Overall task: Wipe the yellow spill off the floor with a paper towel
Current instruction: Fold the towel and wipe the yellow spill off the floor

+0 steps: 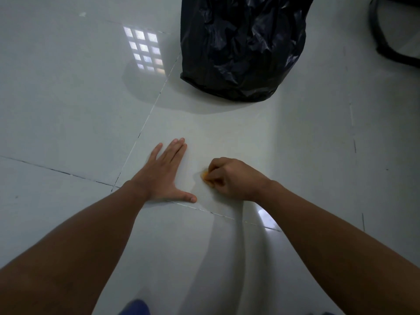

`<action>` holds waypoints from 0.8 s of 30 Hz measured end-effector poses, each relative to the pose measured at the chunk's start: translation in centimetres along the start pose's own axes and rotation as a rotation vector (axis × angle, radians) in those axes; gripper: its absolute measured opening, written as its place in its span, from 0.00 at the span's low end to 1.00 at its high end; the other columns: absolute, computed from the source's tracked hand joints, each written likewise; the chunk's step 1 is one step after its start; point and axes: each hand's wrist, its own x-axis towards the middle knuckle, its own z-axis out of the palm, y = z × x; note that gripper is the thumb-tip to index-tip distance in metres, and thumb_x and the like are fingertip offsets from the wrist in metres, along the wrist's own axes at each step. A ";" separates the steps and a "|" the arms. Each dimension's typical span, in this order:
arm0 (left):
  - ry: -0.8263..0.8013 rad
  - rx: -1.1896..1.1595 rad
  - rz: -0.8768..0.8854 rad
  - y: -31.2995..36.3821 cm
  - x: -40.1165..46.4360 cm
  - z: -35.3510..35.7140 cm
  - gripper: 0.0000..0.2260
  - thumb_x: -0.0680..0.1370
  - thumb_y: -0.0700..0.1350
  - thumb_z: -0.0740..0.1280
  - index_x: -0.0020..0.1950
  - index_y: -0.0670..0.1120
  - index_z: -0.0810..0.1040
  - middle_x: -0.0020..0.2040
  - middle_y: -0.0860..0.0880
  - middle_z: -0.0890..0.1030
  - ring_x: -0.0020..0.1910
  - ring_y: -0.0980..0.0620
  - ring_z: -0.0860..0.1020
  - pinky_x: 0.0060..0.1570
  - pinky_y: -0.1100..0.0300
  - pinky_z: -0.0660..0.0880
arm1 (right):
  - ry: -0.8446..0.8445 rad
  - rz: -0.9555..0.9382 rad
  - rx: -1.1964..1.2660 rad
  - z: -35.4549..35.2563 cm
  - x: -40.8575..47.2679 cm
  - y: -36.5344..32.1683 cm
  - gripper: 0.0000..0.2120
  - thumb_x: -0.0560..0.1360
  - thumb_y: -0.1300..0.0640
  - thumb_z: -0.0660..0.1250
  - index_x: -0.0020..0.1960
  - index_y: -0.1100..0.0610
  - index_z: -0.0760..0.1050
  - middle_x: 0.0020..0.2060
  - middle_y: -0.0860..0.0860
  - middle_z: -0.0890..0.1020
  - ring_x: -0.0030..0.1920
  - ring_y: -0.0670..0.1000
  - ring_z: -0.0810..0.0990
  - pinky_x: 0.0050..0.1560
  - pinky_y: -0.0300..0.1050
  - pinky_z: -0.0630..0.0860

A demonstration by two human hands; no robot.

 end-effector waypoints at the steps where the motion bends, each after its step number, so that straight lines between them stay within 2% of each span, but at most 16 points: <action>1: -0.003 -0.004 -0.002 0.0 0.0 0.0 0.66 0.60 0.85 0.55 0.81 0.43 0.38 0.83 0.49 0.37 0.80 0.55 0.33 0.79 0.47 0.36 | 0.006 -0.006 0.000 -0.1 -0.5 0.3 0.09 0.72 0.61 0.67 0.47 0.55 0.85 0.44 0.50 0.80 0.40 0.51 0.78 0.41 0.46 0.77; 5: -0.016 -0.006 -0.008 0.0 0.1 -0.2 0.66 0.58 0.85 0.53 0.81 0.43 0.37 0.82 0.49 0.37 0.79 0.56 0.32 0.79 0.47 0.36 | 0.102 0.077 0.000 -1.3 -1.7 1.7 0.07 0.73 0.57 0.70 0.48 0.56 0.85 0.44 0.50 0.81 0.39 0.50 0.79 0.42 0.46 0.79; 8: -0.018 -0.017 -0.008 0.0 0.1 -0.2 0.67 0.58 0.86 0.52 0.81 0.43 0.37 0.82 0.49 0.37 0.79 0.56 0.33 0.79 0.47 0.36 | 0.296 0.238 0.084 -2.3 -1.4 2.9 0.07 0.73 0.58 0.71 0.49 0.56 0.86 0.44 0.50 0.81 0.39 0.47 0.78 0.41 0.32 0.74; 10: -0.010 -0.017 -0.012 -0.1 0.1 -0.1 0.67 0.58 0.86 0.52 0.81 0.43 0.37 0.82 0.49 0.37 0.79 0.56 0.33 0.79 0.47 0.36 | 0.301 0.315 0.088 -2.4 -1.2 3.4 0.07 0.74 0.61 0.70 0.50 0.56 0.85 0.45 0.50 0.80 0.40 0.45 0.77 0.41 0.26 0.70; 11: -0.008 -0.017 -0.012 -0.1 0.1 -0.1 0.67 0.58 0.86 0.52 0.81 0.43 0.37 0.82 0.49 0.37 0.79 0.56 0.33 0.79 0.47 0.36 | 0.268 0.329 0.084 -2.3 -1.2 3.3 0.07 0.74 0.61 0.70 0.49 0.56 0.85 0.46 0.50 0.80 0.40 0.45 0.77 0.42 0.27 0.71; 14: -0.009 -0.020 -0.012 0.0 0.1 -0.1 0.67 0.57 0.86 0.51 0.81 0.43 0.37 0.83 0.49 0.37 0.79 0.57 0.32 0.79 0.48 0.36 | 0.200 0.275 0.071 -1.2 -1.3 2.5 0.09 0.75 0.62 0.68 0.52 0.56 0.85 0.47 0.51 0.80 0.43 0.48 0.79 0.47 0.38 0.76; 17: -0.019 -0.010 -0.011 0.0 0.1 -0.1 0.67 0.57 0.86 0.51 0.81 0.43 0.37 0.82 0.49 0.37 0.78 0.57 0.32 0.79 0.47 0.36 | 0.181 0.178 0.052 0.0 -1.7 1.5 0.12 0.74 0.62 0.68 0.56 0.55 0.84 0.49 0.52 0.81 0.44 0.50 0.79 0.46 0.38 0.74; 22: -0.043 -0.011 -0.017 0.2 0.2 -0.3 0.66 0.58 0.85 0.54 0.81 0.43 0.36 0.82 0.49 0.36 0.79 0.55 0.32 0.79 0.46 0.36 | 0.072 0.064 0.027 0.1 -3.0 1.1 0.12 0.71 0.64 0.68 0.51 0.56 0.84 0.45 0.52 0.81 0.42 0.52 0.77 0.43 0.43 0.76; 24: -0.051 -0.016 -0.016 0.2 0.2 -0.3 0.67 0.59 0.85 0.55 0.81 0.43 0.36 0.82 0.49 0.36 0.80 0.54 0.33 0.79 0.45 0.36 | 0.132 0.111 0.009 -0.4 -3.7 1.9 0.11 0.70 0.64 0.68 0.50 0.56 0.84 0.44 0.53 0.80 0.43 0.52 0.77 0.45 0.42 0.75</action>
